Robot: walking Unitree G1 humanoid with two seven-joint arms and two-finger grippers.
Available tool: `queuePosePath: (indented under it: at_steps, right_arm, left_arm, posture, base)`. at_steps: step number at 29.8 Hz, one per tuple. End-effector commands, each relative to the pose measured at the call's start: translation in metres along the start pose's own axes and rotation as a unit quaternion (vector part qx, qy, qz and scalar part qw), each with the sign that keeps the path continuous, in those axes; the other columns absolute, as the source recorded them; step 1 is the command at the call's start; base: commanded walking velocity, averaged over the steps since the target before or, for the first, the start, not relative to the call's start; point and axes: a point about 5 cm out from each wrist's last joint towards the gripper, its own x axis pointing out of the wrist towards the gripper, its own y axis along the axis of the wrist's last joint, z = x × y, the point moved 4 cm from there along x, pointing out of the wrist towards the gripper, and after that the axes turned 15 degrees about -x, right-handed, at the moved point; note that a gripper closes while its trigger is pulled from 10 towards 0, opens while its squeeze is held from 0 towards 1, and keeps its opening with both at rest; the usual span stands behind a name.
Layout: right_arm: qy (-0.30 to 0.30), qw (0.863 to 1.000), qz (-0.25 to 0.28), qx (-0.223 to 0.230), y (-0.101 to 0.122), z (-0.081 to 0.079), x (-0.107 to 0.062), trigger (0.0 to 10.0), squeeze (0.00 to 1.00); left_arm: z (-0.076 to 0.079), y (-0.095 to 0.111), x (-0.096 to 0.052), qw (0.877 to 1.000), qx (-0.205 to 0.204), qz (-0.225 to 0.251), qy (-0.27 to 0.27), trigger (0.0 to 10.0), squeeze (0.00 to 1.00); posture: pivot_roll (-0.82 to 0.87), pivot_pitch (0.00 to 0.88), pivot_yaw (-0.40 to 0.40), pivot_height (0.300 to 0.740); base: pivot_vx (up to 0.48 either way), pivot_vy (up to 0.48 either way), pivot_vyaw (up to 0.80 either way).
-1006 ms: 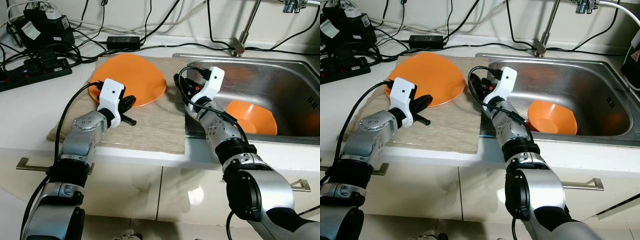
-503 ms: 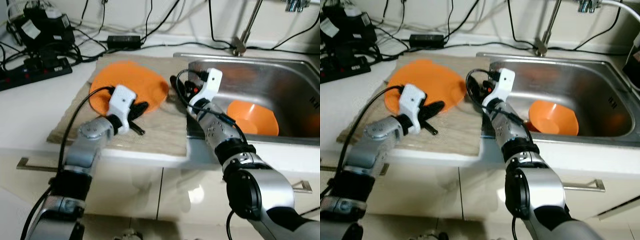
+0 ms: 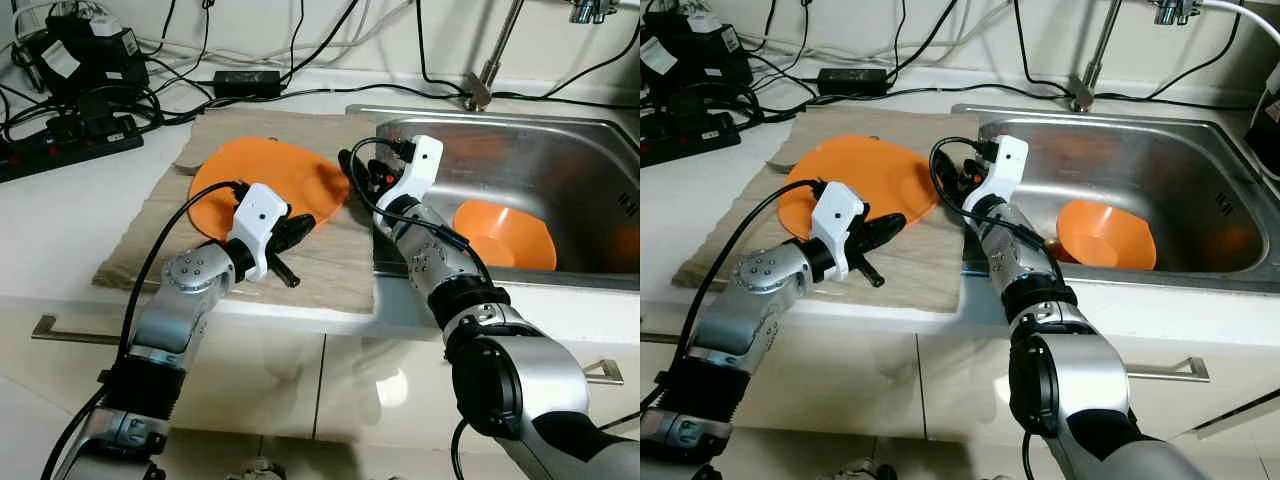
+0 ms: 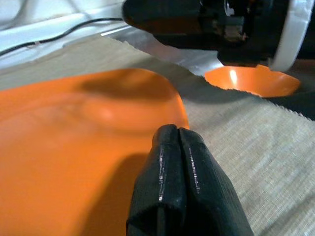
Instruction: Kitchen organization
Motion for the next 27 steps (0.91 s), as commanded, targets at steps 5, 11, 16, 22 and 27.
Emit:
queuePosePath:
  at_steps: [5, 11, 16, 22, 27]
  right_arm:
    - [0.017, 0.999, 0.017, 0.026, 0.009, -0.005, 0.003, 10.0, 0.00]
    - [0.022, 0.999, 0.022, 0.039, 0.012, -0.006, 0.004, 10.0, 0.00]
    - [0.020, 0.997, 0.022, 0.069, 0.011, -0.005, 0.004, 10.0, 0.00]
    - [0.018, 0.991, 0.019, 0.134, 0.010, -0.003, 0.004, 10.0, 0.00]
    - [0.021, 0.991, 0.019, 0.134, 0.010, -0.004, 0.004, 10.0, 0.00]
  left_arm:
    - [0.001, 0.038, 0.005, 0.998, 0.025, 0.064, 0.014, 10.0, 0.00]
    - [0.003, 0.057, 0.006, 0.995, 0.033, 0.093, 0.015, 10.0, 0.00]
    - [0.005, 0.073, 0.006, 0.993, 0.037, 0.112, 0.013, 10.0, 0.00]
    - [-0.002, 0.076, 0.005, 0.993, 0.038, 0.111, 0.021, 10.0, 0.00]
    - [-0.008, 0.072, 0.003, 0.994, 0.039, 0.097, 0.032, 10.0, 0.00]
  posture:
    - [0.04, 0.009, -0.014, 0.740]
    - [0.04, 0.008, -0.013, 0.740]
    - [0.04, 0.005, -0.011, 0.740]
    - [0.05, 0.000, -0.006, 0.740]
    - [0.05, 0.000, -0.006, 0.740]
  base:
    - [0.000, 0.000, 0.00]
    - [0.000, 0.000, 0.00]
    - [0.000, 0.000, 0.00]
    - [0.000, 0.000, 0.00]
    - [0.000, 0.000, 0.00]
